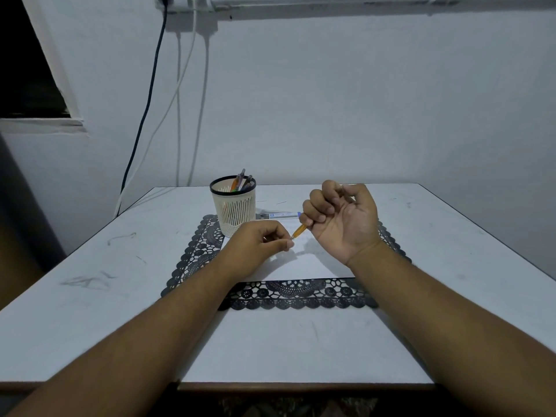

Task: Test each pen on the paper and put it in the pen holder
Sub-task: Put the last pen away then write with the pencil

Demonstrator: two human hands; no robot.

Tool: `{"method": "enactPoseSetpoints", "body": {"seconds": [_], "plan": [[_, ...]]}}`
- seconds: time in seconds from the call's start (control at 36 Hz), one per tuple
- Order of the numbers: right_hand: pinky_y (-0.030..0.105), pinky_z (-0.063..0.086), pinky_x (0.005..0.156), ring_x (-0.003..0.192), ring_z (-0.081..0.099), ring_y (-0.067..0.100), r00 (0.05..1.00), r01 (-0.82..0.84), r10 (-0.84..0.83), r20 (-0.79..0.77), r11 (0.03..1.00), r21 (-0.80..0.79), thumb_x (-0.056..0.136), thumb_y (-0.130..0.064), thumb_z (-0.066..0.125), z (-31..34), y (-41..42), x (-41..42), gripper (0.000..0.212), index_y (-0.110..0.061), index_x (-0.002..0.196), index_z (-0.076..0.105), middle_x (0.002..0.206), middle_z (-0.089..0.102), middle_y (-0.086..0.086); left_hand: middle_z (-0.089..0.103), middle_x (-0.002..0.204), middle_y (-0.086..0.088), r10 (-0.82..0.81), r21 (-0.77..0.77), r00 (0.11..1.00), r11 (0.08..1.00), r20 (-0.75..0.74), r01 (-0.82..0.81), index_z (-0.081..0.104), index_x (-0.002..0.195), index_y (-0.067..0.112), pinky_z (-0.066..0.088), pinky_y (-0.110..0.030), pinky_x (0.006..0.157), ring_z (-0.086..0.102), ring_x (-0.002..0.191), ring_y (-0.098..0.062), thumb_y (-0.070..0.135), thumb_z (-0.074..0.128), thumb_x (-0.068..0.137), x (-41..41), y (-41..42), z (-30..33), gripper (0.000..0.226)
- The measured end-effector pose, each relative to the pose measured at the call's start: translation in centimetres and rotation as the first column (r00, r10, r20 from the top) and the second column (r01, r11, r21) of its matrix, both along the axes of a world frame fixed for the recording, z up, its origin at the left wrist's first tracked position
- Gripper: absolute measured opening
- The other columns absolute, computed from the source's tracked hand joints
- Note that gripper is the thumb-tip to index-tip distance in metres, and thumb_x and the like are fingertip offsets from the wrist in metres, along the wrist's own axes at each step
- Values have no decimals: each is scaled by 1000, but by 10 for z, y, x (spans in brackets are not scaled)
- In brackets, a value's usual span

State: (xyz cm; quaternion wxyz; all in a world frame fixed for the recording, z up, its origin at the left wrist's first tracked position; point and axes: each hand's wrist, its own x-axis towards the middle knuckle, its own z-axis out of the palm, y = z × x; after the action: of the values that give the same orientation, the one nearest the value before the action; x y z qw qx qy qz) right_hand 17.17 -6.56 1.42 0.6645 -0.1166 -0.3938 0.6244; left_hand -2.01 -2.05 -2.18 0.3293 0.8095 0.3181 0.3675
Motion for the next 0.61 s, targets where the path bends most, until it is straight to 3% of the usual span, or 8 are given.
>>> {"method": "enactPoseSetpoints", "body": {"seconds": [0.44,0.61], "plan": [[37,21,64,61,20,19,1000,-8,8,5,1000,13,87,-32,38,0,-1,1,26,-18,66,33,64,21,1,75,81,-4,-23,-54,998,998,50,26,76,81,23,49,-39,73,61,74,-21,22,79,88,-1,4,-3,9],[38,18,65,61,19,19,1000,-7,7,-5,1000,3,88,-31,36,0,0,2,26,-18,66,33,64,20,1,75,80,-3,-15,-39,998,999,58,17,76,80,21,49,-38,71,62,73,-19,19,80,88,0,3,-3,9]]}}
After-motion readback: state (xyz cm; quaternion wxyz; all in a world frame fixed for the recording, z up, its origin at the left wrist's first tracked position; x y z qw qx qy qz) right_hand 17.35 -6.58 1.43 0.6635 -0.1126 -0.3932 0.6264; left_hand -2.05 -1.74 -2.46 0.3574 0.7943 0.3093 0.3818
